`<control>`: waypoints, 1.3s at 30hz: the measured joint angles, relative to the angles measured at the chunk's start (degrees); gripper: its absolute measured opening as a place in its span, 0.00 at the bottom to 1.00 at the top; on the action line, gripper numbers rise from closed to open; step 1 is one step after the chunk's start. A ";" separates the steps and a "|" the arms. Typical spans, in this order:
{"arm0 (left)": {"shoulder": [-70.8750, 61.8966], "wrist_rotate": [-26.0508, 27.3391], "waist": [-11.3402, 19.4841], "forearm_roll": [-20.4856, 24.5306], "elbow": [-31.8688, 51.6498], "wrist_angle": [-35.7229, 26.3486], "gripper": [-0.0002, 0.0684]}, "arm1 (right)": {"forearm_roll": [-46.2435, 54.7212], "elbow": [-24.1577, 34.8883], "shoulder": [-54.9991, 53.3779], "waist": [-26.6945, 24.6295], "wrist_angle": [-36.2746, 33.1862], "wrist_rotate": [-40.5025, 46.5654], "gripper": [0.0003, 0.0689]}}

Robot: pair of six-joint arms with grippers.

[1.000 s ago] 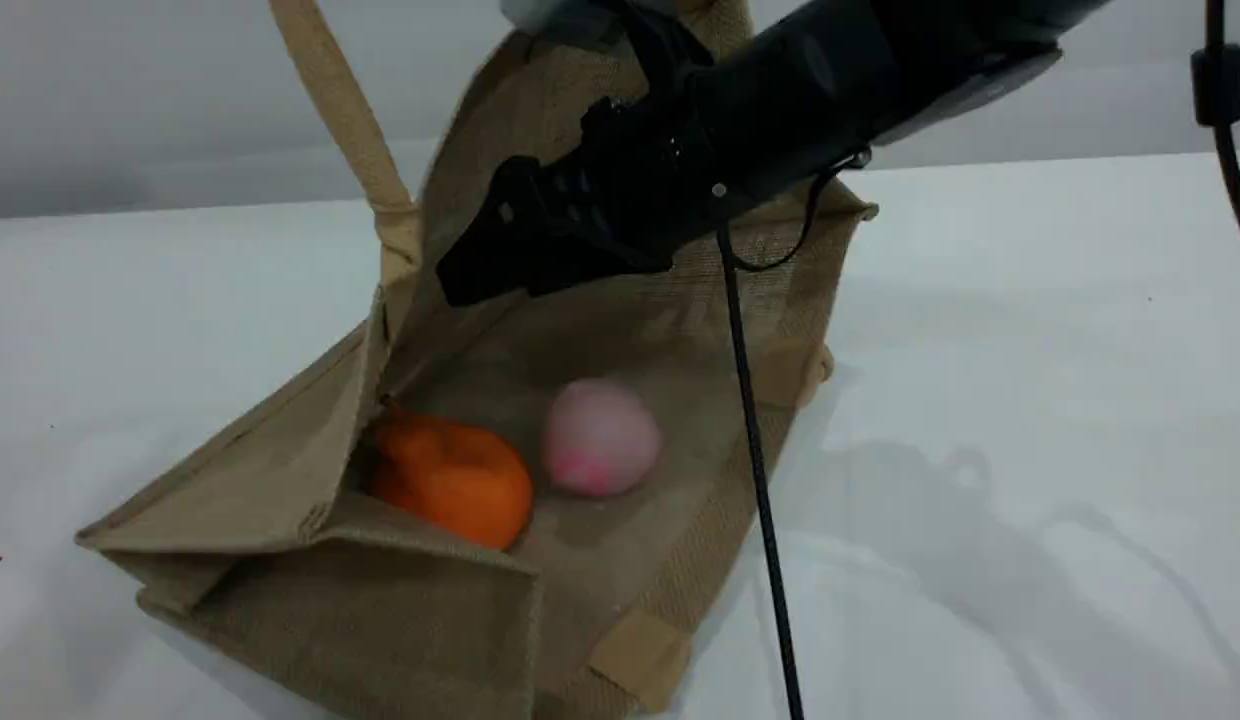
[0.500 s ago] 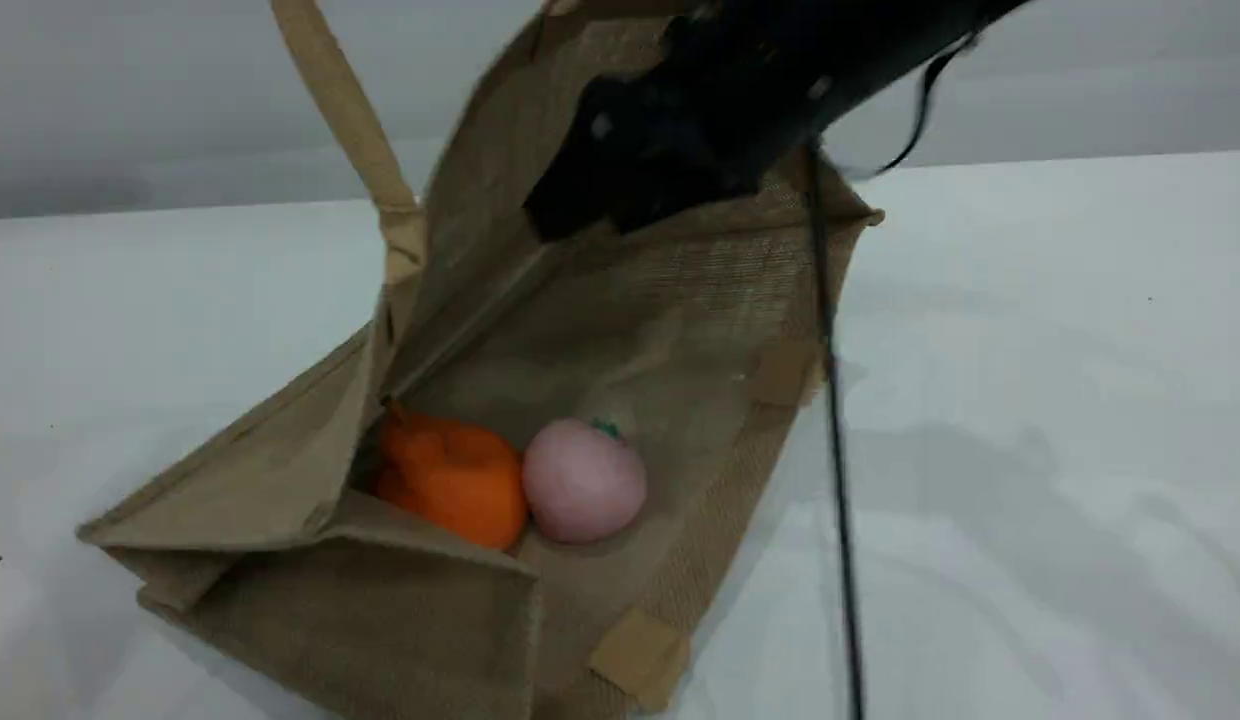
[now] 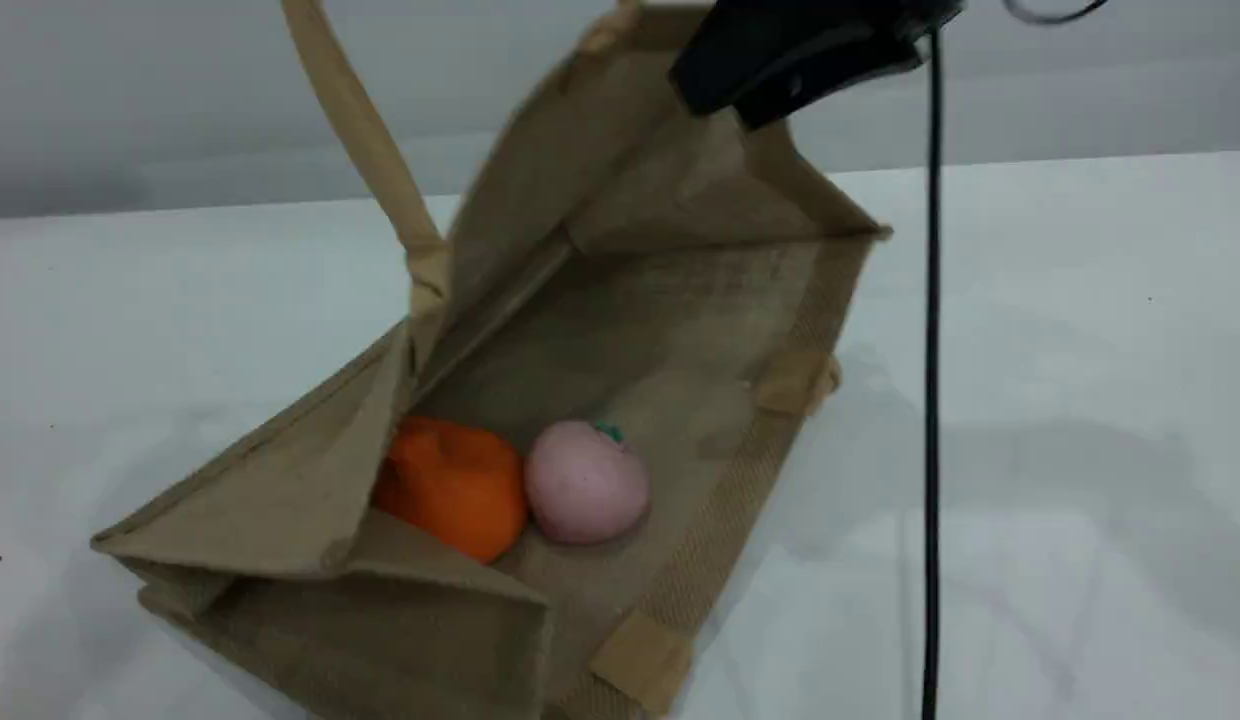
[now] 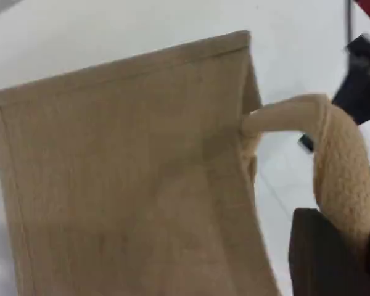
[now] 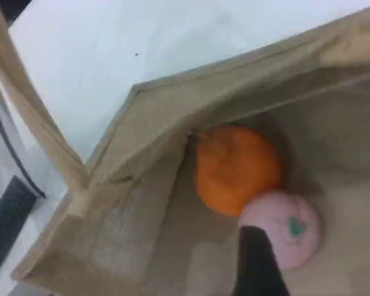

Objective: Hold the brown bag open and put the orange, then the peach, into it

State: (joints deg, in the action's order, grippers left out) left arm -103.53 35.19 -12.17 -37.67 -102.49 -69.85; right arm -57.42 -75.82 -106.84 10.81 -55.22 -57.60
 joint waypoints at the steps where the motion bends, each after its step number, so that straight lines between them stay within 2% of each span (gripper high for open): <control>1: -0.81 0.05 0.00 0.00 0.00 0.00 0.13 | 1.20 0.00 1.07 -0.53 -0.11 1.25 0.55; 8: -8.33 0.10 -0.72 -0.24 0.04 0.24 0.13 | 9.24 0.00 10.34 -5.53 -6.75 11.63 0.55; 14: -15.51 0.07 -3.53 0.36 0.04 0.27 0.13 | 20.10 0.00 18.96 -5.80 -13.78 21.37 0.55; 23: -22.23 -2.96 -5.75 7.74 0.04 1.57 0.15 | 39.91 0.00 31.10 -5.80 -15.06 40.19 0.55; 26: -23.72 -2.64 -5.75 6.92 0.04 1.16 0.22 | 45.24 0.00 34.72 -5.80 -15.07 44.50 0.55; 31: -25.08 2.38 -5.75 -1.62 0.04 -0.16 0.42 | 48.27 0.00 40.35 -5.80 -15.07 46.54 0.54; 33: -25.03 3.27 -5.75 -3.22 0.04 -0.10 0.49 | 48.27 0.00 42.50 -5.80 -15.05 46.77 0.54; 36: -23.67 3.21 -5.68 -2.72 0.05 -0.10 0.54 | 48.27 0.25 45.60 -5.80 -14.86 46.71 0.54; 39: -21.34 2.32 -5.68 0.98 0.05 -0.16 0.54 | 48.27 2.61 49.37 -5.80 -14.77 46.67 0.54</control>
State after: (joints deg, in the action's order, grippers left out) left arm -124.87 37.52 -17.85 -36.69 -102.43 -70.01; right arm -9.15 -73.22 -57.46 5.01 -69.99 -10.93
